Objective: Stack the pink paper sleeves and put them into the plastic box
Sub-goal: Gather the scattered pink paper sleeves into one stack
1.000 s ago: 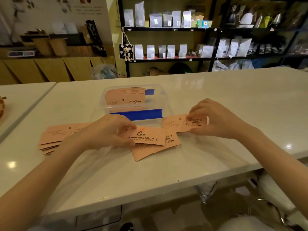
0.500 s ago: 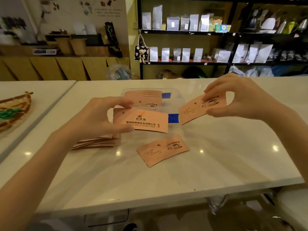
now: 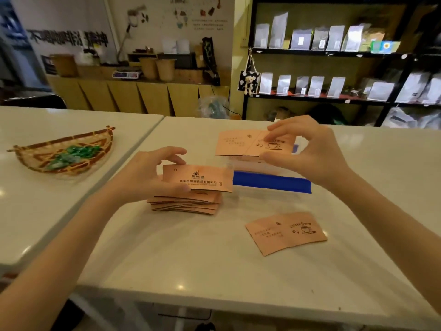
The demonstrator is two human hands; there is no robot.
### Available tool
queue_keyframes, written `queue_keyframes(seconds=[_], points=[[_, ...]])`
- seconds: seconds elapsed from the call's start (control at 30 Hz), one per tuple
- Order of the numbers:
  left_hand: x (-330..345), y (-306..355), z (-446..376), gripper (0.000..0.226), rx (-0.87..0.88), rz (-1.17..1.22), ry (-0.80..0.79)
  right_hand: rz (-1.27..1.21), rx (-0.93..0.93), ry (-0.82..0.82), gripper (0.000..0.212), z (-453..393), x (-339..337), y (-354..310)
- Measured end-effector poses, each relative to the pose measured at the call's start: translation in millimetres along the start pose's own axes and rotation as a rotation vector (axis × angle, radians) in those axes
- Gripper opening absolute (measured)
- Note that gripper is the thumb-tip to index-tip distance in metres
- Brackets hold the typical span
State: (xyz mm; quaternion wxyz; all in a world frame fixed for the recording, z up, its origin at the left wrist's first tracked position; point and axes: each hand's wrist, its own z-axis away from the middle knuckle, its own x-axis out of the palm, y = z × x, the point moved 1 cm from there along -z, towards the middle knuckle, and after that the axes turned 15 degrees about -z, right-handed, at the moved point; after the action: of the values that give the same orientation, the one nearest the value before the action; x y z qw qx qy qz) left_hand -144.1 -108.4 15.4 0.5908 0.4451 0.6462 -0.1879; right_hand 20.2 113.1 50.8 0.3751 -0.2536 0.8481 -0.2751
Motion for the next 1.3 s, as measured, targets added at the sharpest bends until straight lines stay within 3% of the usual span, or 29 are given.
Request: queue_keyframes(seconds=[0.3, 0.63, 0.87, 1.07, 1.3], points=[[7, -24, 9, 0.084, -0.157, 0.051, -0.027, -0.151, 0.012, -0.101, 0.026, -2, 82, 7], [19, -37, 15, 0.09, -0.215, 0.053, -0.121, -0.041, -0.027, -0.3, 0.039, 7, 116, 8], [14, -22, 15, 0.065, -0.049, -0.047, -0.106, 0.169, -0.094, -0.379, 0.04, 8, 118, 14], [14, 19, 10, 0.046, 0.126, -0.052, -0.029, 0.125, -0.13, -0.345, 0.039, 8, 91, 10], [25, 82, 4, 0.068, 0.262, 0.065, -0.056, -0.028, -0.016, -0.244, 0.032, 26, 24, 11]])
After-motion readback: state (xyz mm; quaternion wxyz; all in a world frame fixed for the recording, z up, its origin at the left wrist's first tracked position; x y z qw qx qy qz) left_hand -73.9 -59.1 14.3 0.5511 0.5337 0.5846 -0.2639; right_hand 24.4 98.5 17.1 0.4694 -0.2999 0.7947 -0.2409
